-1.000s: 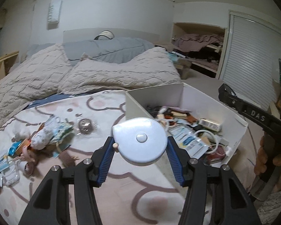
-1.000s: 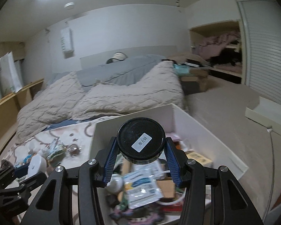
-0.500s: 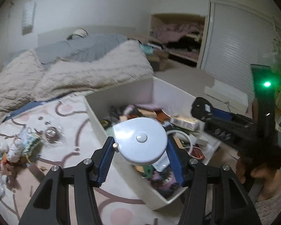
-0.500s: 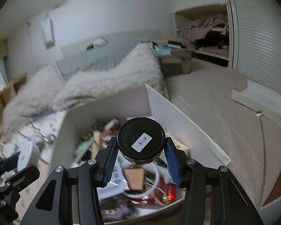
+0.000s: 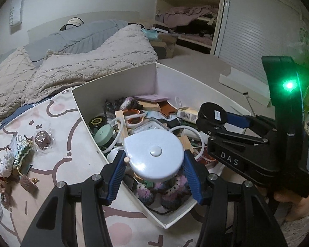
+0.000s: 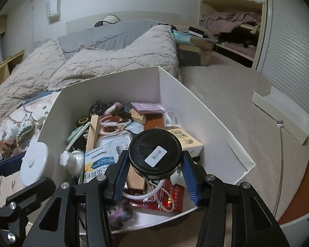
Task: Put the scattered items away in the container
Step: 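Open both grippers to drop the tape measure and black tin into the box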
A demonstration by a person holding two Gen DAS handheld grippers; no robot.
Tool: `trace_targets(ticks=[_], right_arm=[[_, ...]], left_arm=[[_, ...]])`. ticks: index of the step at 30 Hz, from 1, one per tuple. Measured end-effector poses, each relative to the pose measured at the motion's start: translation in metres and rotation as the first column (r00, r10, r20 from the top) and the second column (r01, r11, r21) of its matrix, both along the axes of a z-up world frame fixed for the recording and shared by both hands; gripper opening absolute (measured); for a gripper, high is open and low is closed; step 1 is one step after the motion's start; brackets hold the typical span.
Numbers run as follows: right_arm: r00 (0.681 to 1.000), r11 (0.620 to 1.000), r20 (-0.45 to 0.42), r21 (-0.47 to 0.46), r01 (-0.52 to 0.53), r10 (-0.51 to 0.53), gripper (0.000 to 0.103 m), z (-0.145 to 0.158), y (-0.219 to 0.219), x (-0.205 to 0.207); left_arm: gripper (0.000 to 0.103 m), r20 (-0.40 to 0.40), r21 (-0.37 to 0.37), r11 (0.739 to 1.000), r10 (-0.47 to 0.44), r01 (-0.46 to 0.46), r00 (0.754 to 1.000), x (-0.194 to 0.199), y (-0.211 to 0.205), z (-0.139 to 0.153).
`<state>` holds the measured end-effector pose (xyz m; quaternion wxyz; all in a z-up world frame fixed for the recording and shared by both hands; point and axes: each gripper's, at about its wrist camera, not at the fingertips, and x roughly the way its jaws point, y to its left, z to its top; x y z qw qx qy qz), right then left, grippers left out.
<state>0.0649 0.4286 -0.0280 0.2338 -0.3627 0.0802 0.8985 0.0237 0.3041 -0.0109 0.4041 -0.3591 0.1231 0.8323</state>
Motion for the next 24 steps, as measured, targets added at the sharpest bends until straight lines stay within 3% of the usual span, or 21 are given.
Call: trace_targets(ticks=[11, 24], right_arm=[[0.998, 1.000, 0.060, -0.010, -0.016, 0.016, 0.051, -0.0016, -0.0058, 0.0001], [0.997, 1.000, 0.071, 0.001, 0.027, -0.027, 0.052, -0.0003, -0.0029, 0.0023]], left_arm=[[0.055, -0.003, -0.105, 0.994, -0.042, 0.041, 0.999, 0.0011, 0.0075, -0.0036], [0.058, 0.045, -0.112, 0.993, -0.038, 0.043, 0.998, 0.0022, 0.0059, -0.0051]])
